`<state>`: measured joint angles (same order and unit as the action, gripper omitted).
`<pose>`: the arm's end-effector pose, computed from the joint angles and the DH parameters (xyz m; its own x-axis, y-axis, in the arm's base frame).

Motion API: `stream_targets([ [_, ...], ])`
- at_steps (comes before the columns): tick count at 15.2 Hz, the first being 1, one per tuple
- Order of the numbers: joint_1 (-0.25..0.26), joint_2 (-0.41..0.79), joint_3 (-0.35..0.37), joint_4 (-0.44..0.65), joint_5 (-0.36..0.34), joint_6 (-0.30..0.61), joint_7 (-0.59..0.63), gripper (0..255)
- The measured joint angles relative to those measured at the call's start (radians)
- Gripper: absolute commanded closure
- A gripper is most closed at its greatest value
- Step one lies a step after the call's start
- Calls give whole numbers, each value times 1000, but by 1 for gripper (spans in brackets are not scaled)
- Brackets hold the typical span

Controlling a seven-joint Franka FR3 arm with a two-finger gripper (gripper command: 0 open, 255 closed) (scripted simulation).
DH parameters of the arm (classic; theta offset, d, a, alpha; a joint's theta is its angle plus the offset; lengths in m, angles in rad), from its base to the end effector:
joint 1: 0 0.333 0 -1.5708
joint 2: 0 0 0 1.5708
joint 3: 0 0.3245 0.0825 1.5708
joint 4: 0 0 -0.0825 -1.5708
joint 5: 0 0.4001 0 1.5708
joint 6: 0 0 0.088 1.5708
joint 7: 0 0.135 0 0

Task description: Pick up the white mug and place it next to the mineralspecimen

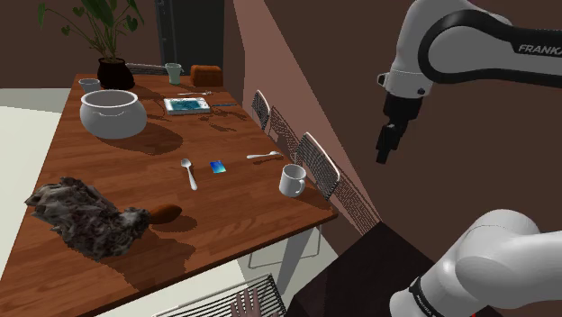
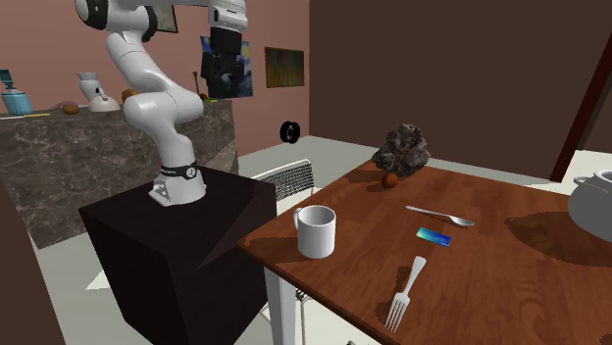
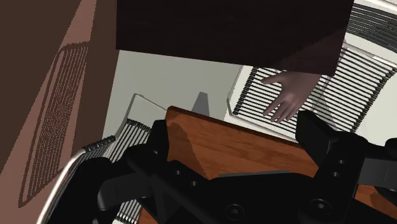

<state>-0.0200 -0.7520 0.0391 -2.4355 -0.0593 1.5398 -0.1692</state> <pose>0.3133 -0.0005 0.5174 0.9730 0.1705 -0.1558 0.1817 -0.9815 0.0601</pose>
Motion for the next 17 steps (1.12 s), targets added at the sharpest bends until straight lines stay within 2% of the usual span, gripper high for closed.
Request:
stream_targets([
  [3, -3, 25, -6, -13, -2, 43, -2, 0],
  [11, -22, 250, -43, -44, -12, 340, -16, 0],
  [17, -27, 463, -60, 12, -3, 530, -21, 0],
])
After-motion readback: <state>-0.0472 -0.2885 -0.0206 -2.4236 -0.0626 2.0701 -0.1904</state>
